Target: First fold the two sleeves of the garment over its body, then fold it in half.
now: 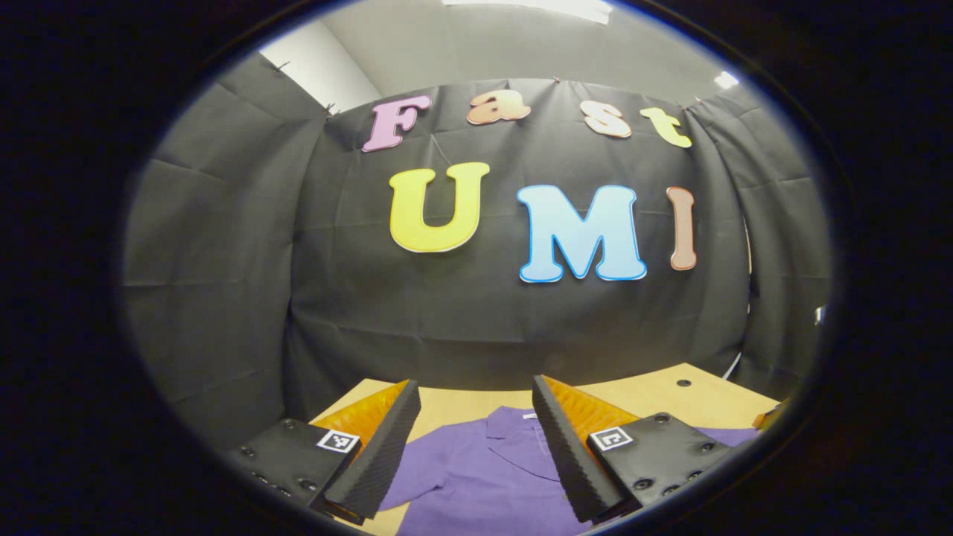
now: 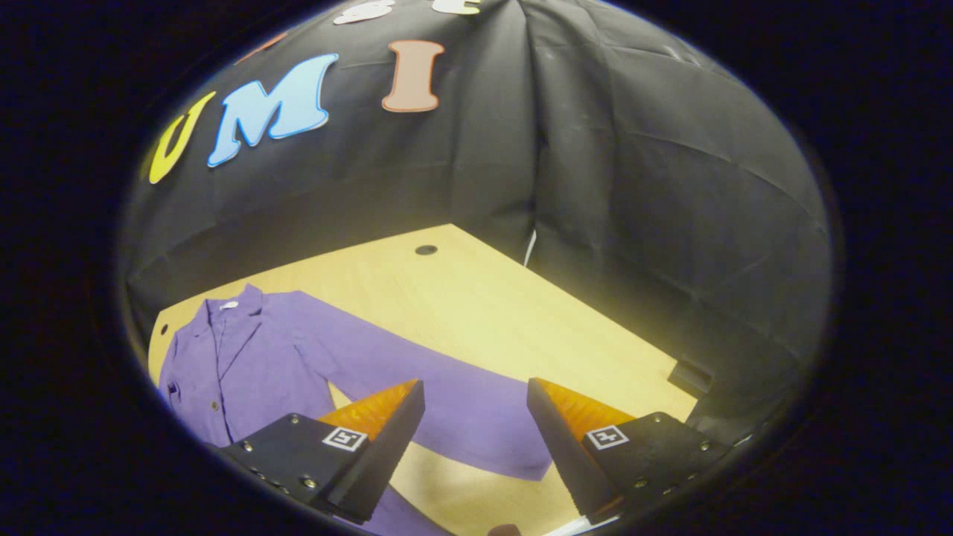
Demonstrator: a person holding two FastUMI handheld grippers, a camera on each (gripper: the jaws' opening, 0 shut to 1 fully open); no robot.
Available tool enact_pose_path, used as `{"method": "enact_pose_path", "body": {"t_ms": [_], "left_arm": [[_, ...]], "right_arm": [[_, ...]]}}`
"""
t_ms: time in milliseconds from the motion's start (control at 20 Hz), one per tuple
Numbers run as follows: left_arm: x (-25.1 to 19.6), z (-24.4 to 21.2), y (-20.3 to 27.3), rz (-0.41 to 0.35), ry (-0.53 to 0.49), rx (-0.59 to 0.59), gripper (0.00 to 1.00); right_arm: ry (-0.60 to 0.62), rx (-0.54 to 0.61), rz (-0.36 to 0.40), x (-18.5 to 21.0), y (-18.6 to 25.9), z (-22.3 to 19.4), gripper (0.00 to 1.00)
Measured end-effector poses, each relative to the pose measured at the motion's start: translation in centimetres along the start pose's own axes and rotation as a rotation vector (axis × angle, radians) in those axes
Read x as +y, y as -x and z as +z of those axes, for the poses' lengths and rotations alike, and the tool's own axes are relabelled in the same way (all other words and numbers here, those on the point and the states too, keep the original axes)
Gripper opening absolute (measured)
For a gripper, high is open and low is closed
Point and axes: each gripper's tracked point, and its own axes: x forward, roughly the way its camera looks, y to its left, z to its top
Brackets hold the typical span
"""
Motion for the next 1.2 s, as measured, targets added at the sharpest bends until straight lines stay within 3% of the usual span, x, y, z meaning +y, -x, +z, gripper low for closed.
{"method": "enact_pose_path", "body": {"t_ms": [400,700,1100,1200], "left_arm": [[1.0,-0.9,0.5,0.039,-0.011,0.020,0.94],[0.9,-1.3,0.6,0.053,-0.012,0.030,0.95],[0.9,-1.6,0.6,0.060,-0.024,0.032,0.95],[0.8,-2.0,0.6,0.059,-0.015,0.037,0.95]], "right_arm": [[-0.102,0.145,-0.097,-3.8,-3.2,-4.7,0.92],[-0.101,0.201,-0.157,-4.8,-4.1,-6.1,0.92],[-0.160,0.254,-0.128,-5.0,-4.9,-8.3,0.98],[-0.136,0.251,-0.115,-4.6,-5.0,-8.0,0.95]]}}
